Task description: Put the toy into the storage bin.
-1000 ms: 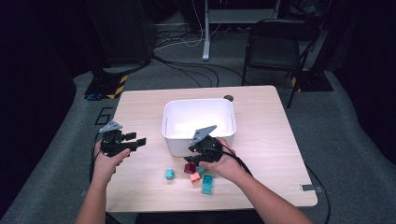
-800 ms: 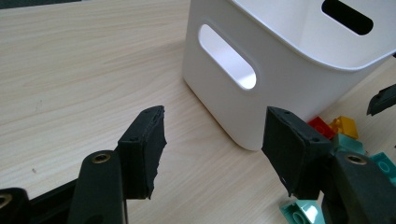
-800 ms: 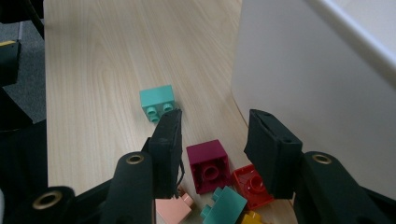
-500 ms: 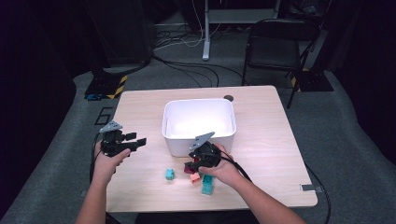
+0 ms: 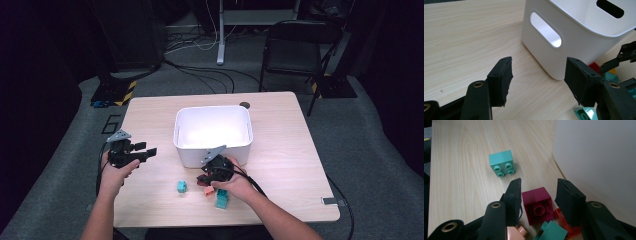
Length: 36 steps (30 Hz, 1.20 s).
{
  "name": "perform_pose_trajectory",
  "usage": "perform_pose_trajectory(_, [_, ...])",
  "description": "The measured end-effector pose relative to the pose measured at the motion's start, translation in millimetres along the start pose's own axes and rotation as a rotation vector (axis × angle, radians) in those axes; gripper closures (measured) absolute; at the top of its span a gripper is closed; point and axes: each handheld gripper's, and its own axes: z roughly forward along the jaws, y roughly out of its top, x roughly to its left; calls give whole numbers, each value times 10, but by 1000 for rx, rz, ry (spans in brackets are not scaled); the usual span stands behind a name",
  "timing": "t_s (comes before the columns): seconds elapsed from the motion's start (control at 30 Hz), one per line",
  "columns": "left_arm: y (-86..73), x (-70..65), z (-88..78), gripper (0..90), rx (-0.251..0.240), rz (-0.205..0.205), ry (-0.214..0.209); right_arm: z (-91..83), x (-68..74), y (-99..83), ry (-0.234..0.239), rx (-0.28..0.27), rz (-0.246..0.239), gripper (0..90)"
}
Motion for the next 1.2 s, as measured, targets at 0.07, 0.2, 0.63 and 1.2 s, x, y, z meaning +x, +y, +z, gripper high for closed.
perform_pose_trajectory(0.07, [-1, -3, 4, 388, -2, -1, 0, 24, -2, -10, 0, 5, 0, 550])
perform_pose_trajectory(0.2, [-1, -5, 5, 388, 0, -1, 0, 66, -5, -38, 2, 12, 3, 550])
perform_pose_trajectory(0.63, [-3, -6, 10, 388, 3, -4, 0, 143, 6, -54, 6, 23, -20, 543])
perform_pose_trajectory(1.2, [-7, 5, 9, 388, 0, -8, 0, 202, 51, -49, -19, 74, -44, 575])
